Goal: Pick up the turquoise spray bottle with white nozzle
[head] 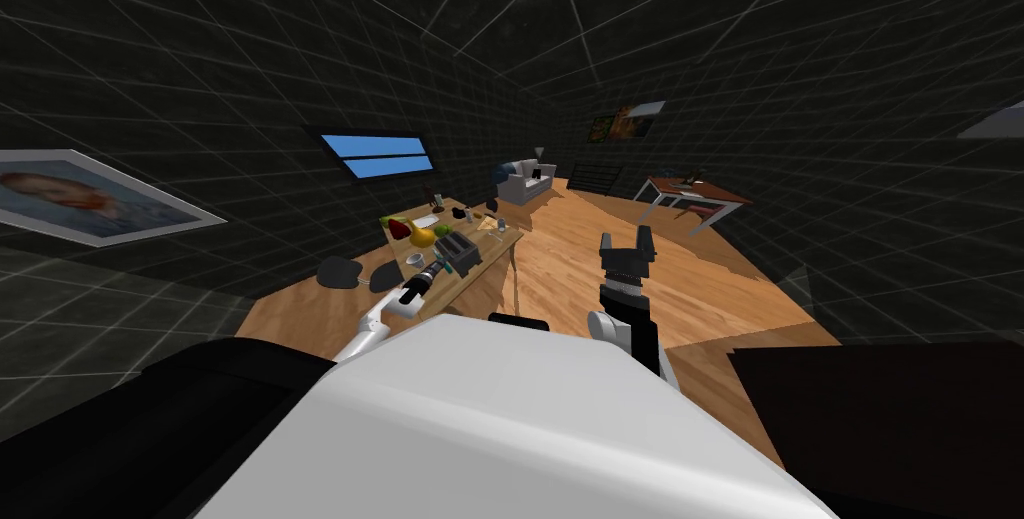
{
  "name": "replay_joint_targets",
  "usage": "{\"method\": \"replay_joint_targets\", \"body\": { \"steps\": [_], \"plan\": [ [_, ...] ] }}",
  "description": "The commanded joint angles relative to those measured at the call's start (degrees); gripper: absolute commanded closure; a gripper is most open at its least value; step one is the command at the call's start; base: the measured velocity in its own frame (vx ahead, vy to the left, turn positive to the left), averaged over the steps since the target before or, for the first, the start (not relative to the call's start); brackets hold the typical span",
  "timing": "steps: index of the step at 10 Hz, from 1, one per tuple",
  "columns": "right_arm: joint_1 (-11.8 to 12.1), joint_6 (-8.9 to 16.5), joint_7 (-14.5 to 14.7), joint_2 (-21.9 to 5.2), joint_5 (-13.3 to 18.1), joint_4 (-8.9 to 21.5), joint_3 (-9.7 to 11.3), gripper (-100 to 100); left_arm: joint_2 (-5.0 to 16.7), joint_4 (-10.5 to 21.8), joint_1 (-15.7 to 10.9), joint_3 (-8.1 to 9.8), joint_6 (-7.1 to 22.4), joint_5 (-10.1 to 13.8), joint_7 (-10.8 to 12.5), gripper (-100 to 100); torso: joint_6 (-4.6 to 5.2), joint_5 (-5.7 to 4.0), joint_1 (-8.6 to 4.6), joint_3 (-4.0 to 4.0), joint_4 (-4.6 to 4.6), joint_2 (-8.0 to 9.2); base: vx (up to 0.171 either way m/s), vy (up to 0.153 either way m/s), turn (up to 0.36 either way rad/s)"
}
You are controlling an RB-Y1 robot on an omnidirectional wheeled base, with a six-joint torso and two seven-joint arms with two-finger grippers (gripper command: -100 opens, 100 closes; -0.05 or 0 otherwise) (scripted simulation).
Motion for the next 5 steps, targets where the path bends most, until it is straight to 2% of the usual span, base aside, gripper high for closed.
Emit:
{"method": "replay_joint_targets", "body": {
  "steps": [1, 2, 3, 5],
  "plan": [
    [0.0, 0.0, 0.0, 0.0, 0.0, 0.0, 0.0, 0, 1.54, -1.1, 0.82, 0.01, 1.94, 2.86, 0.33, -100, 0.0, 0.0, 0.0, 0.0, 0.0, 0.0, -0.041, -0.084, -0.066],
    [0.0, 0.0, 0.0, 0.0, 0.0, 0.0, 0.0, 0, 2.63, -1.74, 1.23, -0.04, 3.29, 4.6, 0.5, -100, 0.0, 0.02, 0.08, -0.01, 0.0, -0.02, -0.031, -0.081, -0.087],
    [0.0, 0.0, 0.0, 0.0, 0.0, 0.0, 0.0, 0, 2.63, -1.74, 1.23, -0.04, 3.29, 5.25, 0.5, -100, 0.0, 0.03, 0.11, -0.03, -0.01, -0.05, -0.017, -0.048, -0.017],
    [0.01, 0.0, 0.0, -0.01, 0.0, 0.0, -0.01, 0, 5.14, -3.08, 2.08, -0.17, 6.3, 9.12, 0.81, -100, 0.0, 0.07, 0.28, -0.07, -0.03, -0.12, -0.016, -0.047, -0.07]
  ]
}}
